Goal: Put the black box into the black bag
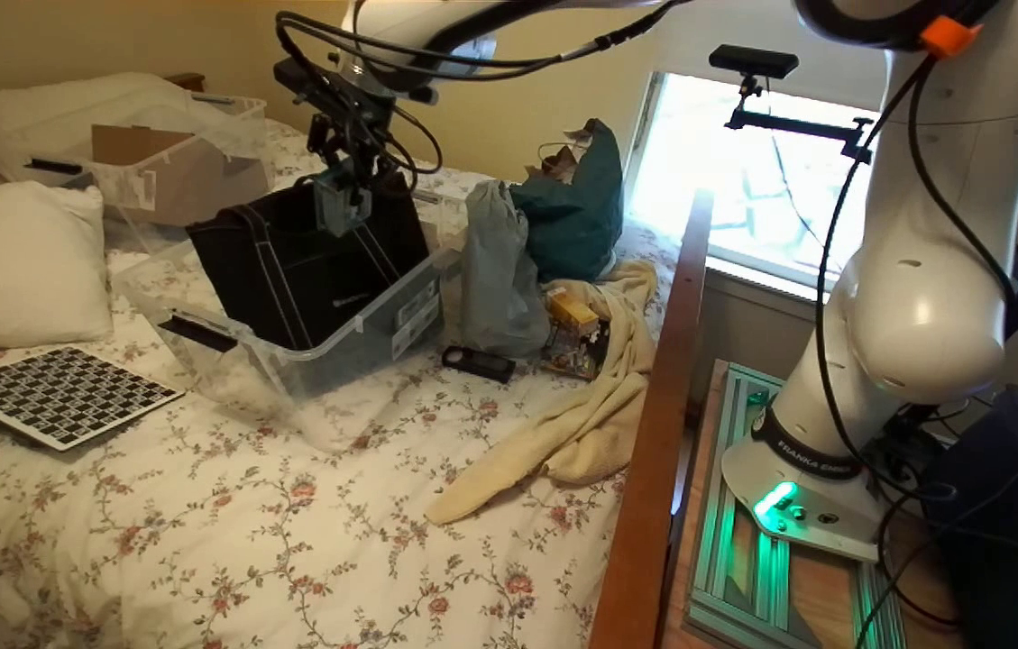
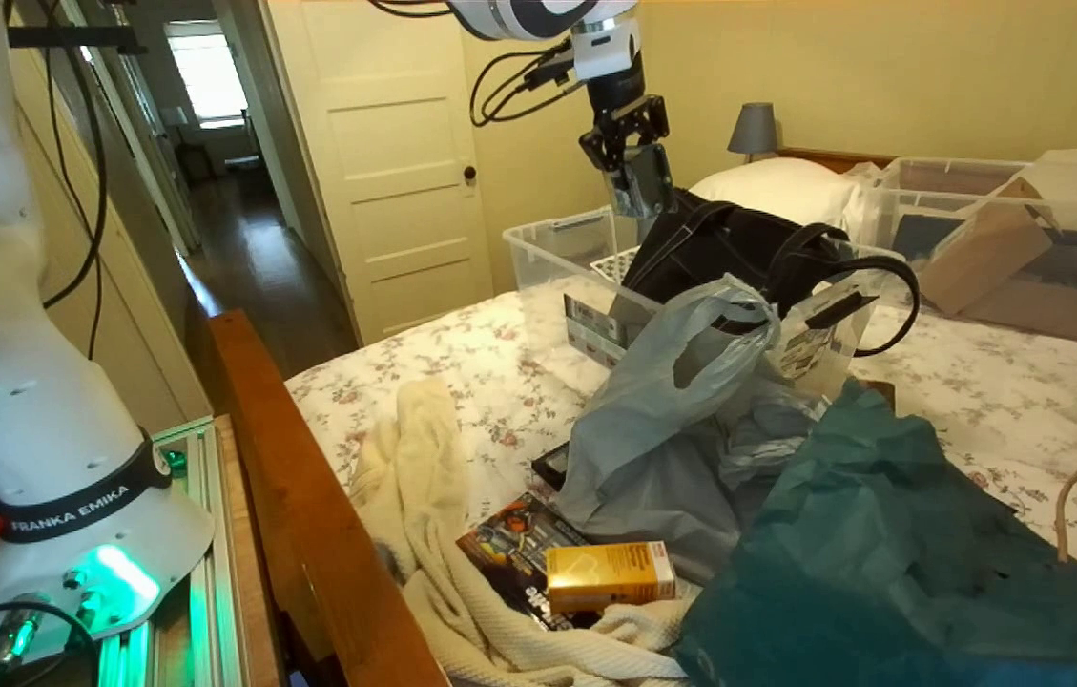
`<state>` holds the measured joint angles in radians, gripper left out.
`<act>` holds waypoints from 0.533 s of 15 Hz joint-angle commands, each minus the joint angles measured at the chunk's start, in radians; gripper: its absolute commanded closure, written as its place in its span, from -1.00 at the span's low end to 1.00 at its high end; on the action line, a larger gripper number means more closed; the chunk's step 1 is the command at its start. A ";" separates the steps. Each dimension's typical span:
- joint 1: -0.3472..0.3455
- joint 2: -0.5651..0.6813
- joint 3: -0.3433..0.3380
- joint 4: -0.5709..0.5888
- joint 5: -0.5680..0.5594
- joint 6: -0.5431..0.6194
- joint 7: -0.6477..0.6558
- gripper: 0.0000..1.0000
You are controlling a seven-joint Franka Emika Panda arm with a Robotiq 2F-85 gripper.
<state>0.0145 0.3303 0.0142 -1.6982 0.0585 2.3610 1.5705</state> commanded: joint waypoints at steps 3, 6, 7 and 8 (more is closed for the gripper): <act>0.006 0.206 -0.023 0.289 0.059 -0.088 -0.015 0.72; 0.005 0.293 -0.031 0.407 0.066 -0.133 -0.009 0.72; 0.005 0.321 -0.035 0.443 0.066 -0.144 -0.005 0.72; 0.004 0.350 -0.039 0.478 0.067 -0.147 -0.002 0.72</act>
<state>0.0136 0.5734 -0.0091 -1.3815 0.0895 2.2668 1.5696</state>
